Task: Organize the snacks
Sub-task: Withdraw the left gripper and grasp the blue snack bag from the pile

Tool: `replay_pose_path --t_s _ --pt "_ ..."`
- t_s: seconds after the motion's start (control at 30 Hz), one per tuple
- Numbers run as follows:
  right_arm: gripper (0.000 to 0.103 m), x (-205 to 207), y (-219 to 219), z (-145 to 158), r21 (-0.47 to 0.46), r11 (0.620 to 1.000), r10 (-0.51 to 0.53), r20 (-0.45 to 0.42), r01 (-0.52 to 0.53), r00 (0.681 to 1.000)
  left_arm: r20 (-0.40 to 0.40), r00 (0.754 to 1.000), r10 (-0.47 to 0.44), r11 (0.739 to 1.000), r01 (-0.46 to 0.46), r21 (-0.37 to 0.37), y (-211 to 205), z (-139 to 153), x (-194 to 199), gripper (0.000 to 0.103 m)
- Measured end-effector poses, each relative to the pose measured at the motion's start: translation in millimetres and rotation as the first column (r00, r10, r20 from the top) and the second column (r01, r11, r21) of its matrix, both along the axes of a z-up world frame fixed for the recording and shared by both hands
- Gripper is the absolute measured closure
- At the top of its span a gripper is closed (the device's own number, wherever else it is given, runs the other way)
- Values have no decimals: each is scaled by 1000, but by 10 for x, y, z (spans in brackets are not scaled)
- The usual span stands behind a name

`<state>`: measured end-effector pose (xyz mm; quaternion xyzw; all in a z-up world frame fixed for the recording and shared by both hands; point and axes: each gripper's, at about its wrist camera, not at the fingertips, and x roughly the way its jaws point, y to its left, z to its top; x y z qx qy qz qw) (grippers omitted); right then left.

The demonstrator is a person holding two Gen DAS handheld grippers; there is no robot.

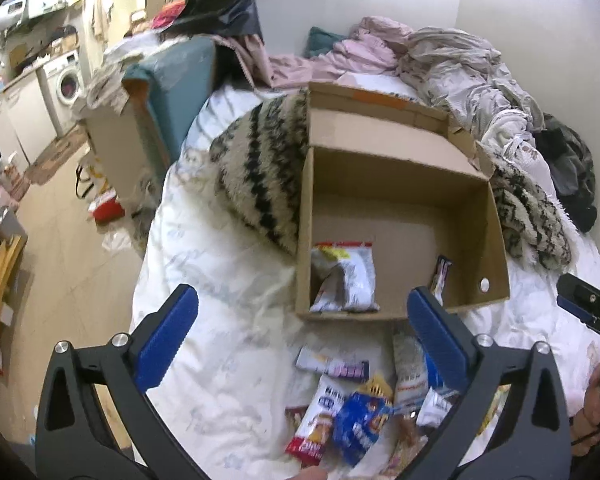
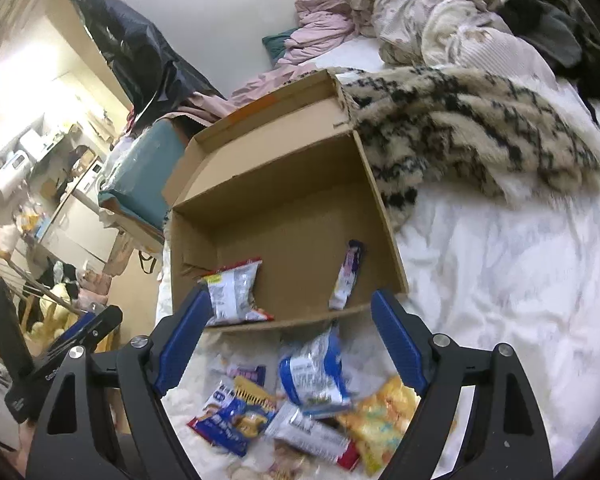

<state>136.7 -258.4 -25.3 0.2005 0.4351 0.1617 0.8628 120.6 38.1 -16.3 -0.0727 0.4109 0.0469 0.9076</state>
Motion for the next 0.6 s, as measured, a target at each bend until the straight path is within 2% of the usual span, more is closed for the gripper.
replay_pose_path --t_s 0.1,0.2,0.33,0.43,0.6 --pt "18 -113 -42 3 -5 1000 -6 -11 5 1000 -43 999 16 1000 -17 -25 72 -58 -81 0" --pt "18 -216 -87 9 8 1000 -15 -19 15 1000 -71 997 22 1000 -23 -19 97 -105 -157 0" --pt "18 -343 -127 3 22 999 -27 -31 28 999 -87 996 31 1000 -31 -5 133 -140 -249 0" --pt "18 -415 -144 -27 21 999 -35 -48 36 998 -103 994 41 999 -44 -31 200 -172 -313 0" --pt "18 -488 -169 -116 22 999 -33 -101 35 994 -212 977 -18 999 10 -39 133 -393 -279 0"
